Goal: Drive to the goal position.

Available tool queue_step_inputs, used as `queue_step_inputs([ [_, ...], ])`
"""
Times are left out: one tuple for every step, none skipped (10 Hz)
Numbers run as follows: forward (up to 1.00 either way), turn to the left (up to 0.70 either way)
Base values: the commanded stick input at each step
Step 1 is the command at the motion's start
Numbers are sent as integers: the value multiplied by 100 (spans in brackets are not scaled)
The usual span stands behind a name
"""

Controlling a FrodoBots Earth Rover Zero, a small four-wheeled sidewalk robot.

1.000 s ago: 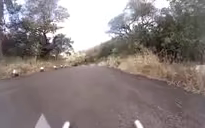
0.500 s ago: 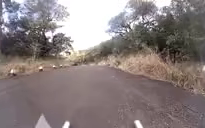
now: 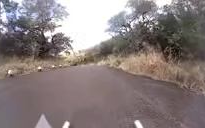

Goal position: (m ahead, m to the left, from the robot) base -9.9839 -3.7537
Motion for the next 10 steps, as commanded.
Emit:
queue_step_inputs([
  [50, 0],
  [29, 0],
  [1, 0],
  [0, -7],
  [0, -50],
  [0, -50],
  [0, -50],
  [0, -50],
  [0, -50],
  [0, -50],
])
